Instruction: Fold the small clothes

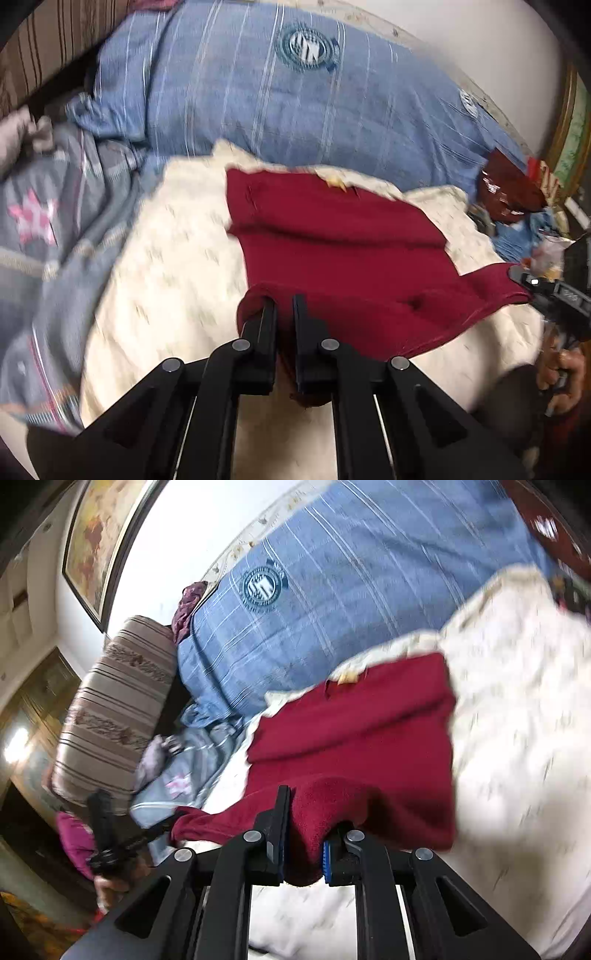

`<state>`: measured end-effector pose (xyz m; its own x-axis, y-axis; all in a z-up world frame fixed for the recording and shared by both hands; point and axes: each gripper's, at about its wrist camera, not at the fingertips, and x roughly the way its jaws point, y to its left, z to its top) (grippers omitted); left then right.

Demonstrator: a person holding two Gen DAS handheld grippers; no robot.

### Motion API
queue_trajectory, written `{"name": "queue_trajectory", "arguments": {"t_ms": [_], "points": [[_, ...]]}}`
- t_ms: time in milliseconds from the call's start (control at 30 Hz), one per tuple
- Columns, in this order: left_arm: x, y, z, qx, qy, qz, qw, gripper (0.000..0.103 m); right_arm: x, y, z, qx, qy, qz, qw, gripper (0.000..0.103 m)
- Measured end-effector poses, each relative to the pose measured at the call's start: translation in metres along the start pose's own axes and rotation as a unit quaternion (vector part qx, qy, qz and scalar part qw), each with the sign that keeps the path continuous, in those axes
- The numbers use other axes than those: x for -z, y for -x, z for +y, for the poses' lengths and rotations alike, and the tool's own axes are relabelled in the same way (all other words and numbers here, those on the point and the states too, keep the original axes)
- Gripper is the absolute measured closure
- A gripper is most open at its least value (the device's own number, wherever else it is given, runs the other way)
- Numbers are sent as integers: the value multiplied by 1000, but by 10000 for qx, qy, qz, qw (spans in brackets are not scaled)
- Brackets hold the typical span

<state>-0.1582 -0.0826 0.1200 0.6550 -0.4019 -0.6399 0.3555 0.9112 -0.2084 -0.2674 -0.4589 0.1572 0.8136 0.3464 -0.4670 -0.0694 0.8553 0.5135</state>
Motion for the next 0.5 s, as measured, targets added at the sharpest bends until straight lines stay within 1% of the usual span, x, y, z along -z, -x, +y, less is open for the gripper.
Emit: {"name": "queue_trajectory", "arguments": {"t_ms": [100, 200, 300, 367, 500], "points": [[-15, -20, 3, -24, 35, 26, 10000, 97, -18, -17, -1, 156, 64, -56, 9998, 90], [-29, -34, -1, -138, -55, -88, 9999, 97, -33, -28, -5, 279, 212, -65, 9994, 90], [-44, -49, -1, -189, -27, -148, 9997, 97, -48, -43, -9, 397, 330, -82, 9986, 90], [-52, -57, -1, -185, 23, -153, 9997, 97, -57, -52, -13, 467, 369, -98, 9982, 91], [-78, -81, -1, -195, 35, -191, 9996, 98, -80, -75, -20, 614, 444, -158, 9970, 91]]}}
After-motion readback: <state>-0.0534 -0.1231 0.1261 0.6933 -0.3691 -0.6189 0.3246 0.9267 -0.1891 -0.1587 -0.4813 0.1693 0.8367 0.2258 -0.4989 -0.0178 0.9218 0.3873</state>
